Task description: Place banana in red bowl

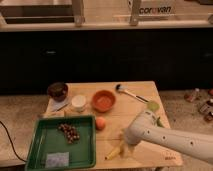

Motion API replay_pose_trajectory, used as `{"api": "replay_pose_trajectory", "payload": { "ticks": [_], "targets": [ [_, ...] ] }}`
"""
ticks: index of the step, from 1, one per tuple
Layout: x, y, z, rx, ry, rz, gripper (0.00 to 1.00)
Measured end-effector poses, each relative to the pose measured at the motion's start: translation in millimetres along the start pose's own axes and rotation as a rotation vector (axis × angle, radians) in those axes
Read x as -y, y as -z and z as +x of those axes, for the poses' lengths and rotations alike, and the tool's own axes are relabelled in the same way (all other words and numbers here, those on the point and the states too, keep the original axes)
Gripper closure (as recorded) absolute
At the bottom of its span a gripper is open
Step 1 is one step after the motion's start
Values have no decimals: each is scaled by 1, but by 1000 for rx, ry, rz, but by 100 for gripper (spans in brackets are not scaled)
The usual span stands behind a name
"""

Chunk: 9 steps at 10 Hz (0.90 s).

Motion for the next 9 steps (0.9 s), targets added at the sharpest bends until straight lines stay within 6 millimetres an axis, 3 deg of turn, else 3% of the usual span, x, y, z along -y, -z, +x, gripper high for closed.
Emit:
{"api": "replay_pose_trajectory", "payload": {
  "ticks": [7, 9],
  "targets": [
    [0, -4, 0, 5, 0, -26, 91],
    [0, -6, -2, 6, 5, -36, 100]
  ]
}}
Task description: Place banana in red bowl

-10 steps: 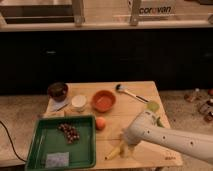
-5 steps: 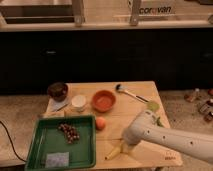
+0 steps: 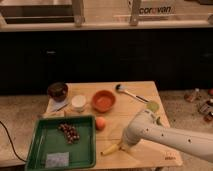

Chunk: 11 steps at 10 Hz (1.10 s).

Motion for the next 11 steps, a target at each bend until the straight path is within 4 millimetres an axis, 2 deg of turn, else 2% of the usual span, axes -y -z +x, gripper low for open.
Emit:
{"api": "replay_pose_trajectory", "payload": {
  "ticks": [5, 9, 11],
  "targets": [
    [-1, -1, 7, -31, 5, -20, 100],
    [-3, 9, 44, -109, -29, -26, 100],
    [-2, 9, 46, -120, -47, -23, 100]
  ]
}}
